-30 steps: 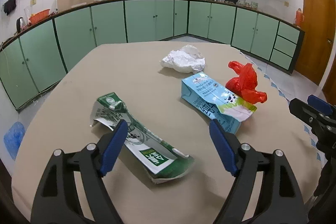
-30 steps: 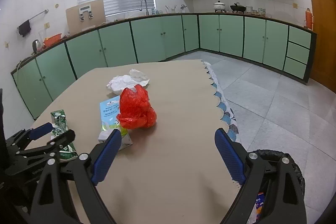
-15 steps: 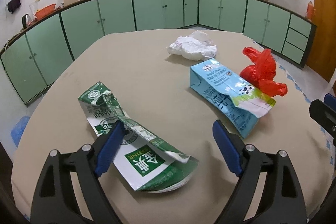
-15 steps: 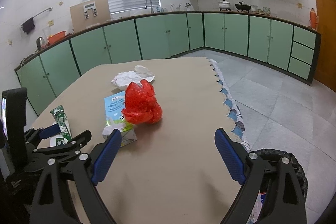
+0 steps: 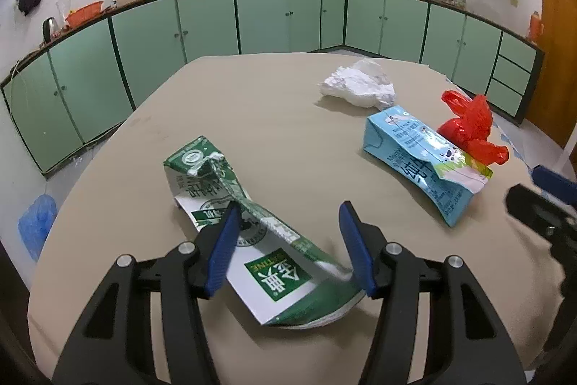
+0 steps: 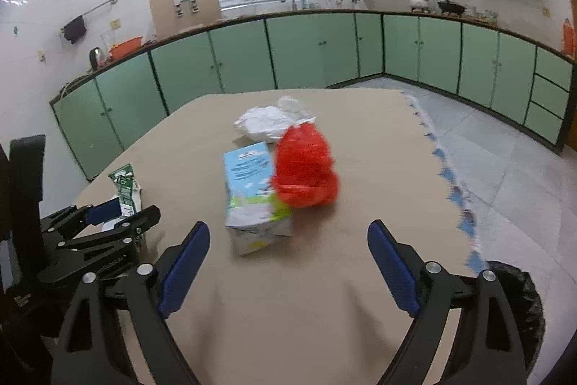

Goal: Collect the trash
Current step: 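Move both grippers back over the milk cartons on the table, then grasp the white-blue milk carton with the right gripper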

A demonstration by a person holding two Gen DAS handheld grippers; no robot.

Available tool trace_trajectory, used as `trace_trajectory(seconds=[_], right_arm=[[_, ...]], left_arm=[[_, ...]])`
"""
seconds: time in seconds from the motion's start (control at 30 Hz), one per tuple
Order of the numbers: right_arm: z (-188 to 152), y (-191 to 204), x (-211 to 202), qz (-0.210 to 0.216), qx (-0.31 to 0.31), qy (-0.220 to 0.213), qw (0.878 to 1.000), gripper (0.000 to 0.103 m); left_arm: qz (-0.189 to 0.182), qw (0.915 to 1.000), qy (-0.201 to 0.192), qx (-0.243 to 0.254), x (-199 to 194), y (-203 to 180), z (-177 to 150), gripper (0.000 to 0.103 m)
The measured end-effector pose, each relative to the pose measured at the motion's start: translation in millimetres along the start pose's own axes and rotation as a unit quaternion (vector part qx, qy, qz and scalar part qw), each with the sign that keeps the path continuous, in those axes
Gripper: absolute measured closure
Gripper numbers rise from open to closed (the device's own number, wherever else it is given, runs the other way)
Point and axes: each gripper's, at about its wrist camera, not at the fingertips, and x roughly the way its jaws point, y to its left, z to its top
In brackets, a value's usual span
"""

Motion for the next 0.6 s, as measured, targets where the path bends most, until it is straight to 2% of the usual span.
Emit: trace_trajectory(seconds=[0.07, 0.2, 0.37, 0.47, 0.57, 0.6], right_arm=[[1.9, 5.2, 8.4, 0.003, 0.001, 0.007, 1.000, 0.018], [4.4, 13.7, 27.7, 0.008, 0.006, 0.027, 1.000, 0.020], [7.5, 19.1, 46.1, 0.015, 0.007, 0.049, 0.999, 0.022], [8.1, 19.5, 52.8, 0.021, 0.009, 0.060, 0.998, 0.033], [6.3, 20.3, 55.6, 0.028, 0.007, 0.069, 0.997, 0.055], [5.6, 20.0, 54.4, 0.030, 0.007, 0.068, 0.997, 0.055]], left_arm=[[-0.012, 0.9999, 0.000, -0.005, -1.6, 5.0, 0.9, 0.047], [-0.014, 0.9998, -0.011, -0.005, -7.8, 12.9, 1.7, 0.044], [-0.012, 0.9997, -0.020, -0.009, -13.8, 22.5, 0.8, 0.032], [-0.006, 0.9998, -0.018, -0.011, -12.4, 24.5, -1.2, 0.028], [0.004, 0.9998, -0.012, -0.016, -8.6, 25.2, -3.1, 0.024], [0.005, 0.9998, -0.011, -0.019, -7.6, 24.8, -3.5, 0.023]])
